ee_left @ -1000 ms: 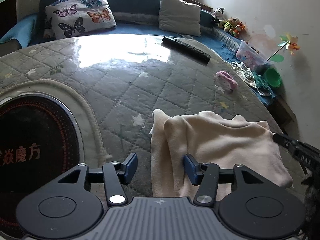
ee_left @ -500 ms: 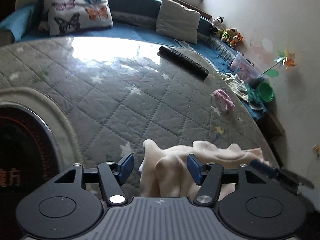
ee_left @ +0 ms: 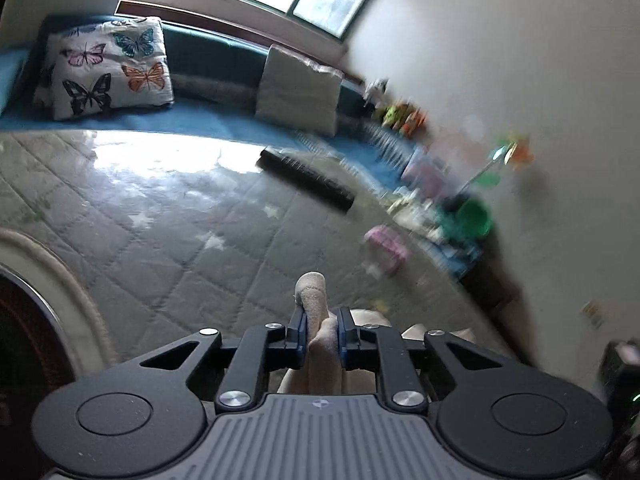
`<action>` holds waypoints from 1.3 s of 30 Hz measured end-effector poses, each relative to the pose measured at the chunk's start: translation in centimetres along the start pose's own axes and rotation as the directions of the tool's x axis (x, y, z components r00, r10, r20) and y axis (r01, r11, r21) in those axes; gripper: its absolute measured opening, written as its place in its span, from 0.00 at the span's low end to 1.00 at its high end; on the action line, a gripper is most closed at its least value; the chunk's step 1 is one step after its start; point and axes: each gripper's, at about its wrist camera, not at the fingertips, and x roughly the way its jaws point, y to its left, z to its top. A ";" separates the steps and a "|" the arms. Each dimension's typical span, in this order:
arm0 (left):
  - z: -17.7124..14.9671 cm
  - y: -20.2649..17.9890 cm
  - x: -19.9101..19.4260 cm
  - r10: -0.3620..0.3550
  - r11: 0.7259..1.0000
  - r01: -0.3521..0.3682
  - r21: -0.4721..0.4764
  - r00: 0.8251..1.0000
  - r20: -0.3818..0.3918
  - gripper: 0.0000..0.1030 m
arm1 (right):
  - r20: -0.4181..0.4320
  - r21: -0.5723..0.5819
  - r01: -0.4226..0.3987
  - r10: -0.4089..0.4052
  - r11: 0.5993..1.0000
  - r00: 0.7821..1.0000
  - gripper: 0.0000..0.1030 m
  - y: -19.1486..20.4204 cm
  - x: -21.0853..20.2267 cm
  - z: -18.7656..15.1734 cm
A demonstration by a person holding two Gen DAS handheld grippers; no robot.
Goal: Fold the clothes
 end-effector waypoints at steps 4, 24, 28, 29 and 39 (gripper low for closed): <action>0.0 0.7 0.4 0.099 0.995 -0.100 -0.009 0.995 -0.031 0.33 | -0.001 0.006 0.003 -0.003 1.000 1.000 0.40 -0.1 0.2 -0.1; -4.6 -1.4 -2.0 0.187 0.976 -0.168 0.141 0.974 -0.130 0.49 | 0.005 -0.106 -0.083 0.084 0.991 0.996 0.44 5.5 -0.3 -0.8; -5.3 -1.1 -2.5 0.213 0.970 -0.194 0.148 0.969 -0.127 0.49 | -0.002 -0.150 -0.108 0.109 0.983 0.994 0.47 7.0 -1.1 -1.6; -5.4 -0.9 -2.7 0.221 0.969 -0.203 0.144 0.967 -0.125 0.49 | -0.003 -0.161 -0.121 0.122 0.979 0.993 0.48 7.4 -1.3 -1.9; -5.7 0.6 -5.1 0.259 0.964 -0.250 0.085 0.959 -0.116 0.54 | -0.015 -0.264 -0.217 0.221 0.940 0.975 0.49 12.5 -2.7 -3.9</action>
